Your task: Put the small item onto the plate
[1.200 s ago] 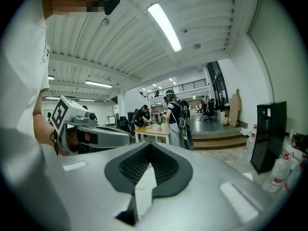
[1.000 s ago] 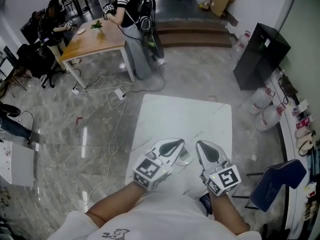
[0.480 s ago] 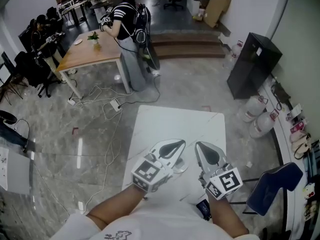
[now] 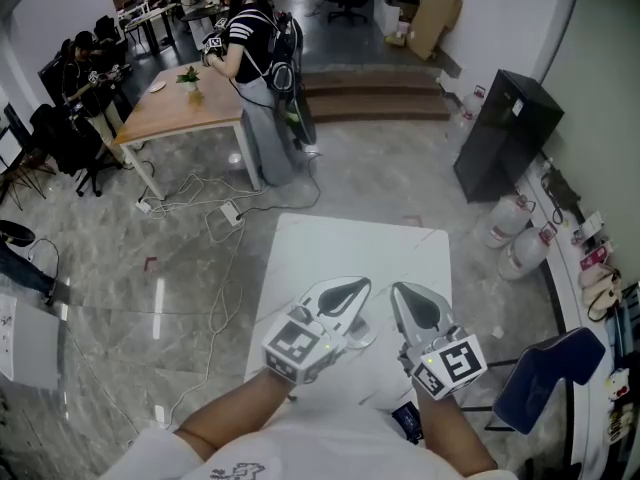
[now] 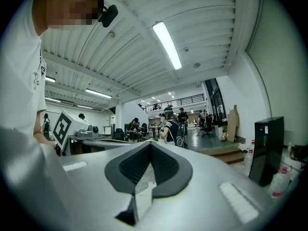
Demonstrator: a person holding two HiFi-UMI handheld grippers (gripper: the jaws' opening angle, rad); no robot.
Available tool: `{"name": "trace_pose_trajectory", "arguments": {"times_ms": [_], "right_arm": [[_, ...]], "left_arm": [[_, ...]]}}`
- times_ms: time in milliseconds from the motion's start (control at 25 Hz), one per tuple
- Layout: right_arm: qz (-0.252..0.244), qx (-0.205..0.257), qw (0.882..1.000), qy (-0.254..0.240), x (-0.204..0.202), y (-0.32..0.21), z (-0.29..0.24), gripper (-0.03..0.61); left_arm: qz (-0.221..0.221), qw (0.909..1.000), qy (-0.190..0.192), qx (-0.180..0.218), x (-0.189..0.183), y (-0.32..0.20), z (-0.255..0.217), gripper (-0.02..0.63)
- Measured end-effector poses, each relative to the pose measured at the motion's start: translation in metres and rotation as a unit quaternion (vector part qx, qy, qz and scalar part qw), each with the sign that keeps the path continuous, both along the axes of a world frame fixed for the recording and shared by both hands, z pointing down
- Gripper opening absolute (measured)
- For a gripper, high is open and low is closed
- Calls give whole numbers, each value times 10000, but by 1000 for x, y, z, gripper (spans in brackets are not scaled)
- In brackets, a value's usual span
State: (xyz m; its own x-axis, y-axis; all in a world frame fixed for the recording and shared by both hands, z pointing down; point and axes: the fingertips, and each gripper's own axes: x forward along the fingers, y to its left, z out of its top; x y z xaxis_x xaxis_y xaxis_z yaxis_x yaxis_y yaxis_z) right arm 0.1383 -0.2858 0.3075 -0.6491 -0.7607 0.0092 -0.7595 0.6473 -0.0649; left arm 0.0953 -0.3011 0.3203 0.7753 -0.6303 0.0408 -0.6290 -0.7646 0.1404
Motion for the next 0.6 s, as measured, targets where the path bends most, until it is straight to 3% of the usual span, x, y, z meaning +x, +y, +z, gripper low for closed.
{"name": "trace_pose_trajectory", "arguments": {"times_ms": [600], "right_arm": [[64,29,10000,-14,-1,-5,-1,2]], "left_arm": [[-95,9999,-11,-58,-10,-6,9,-3]]}}
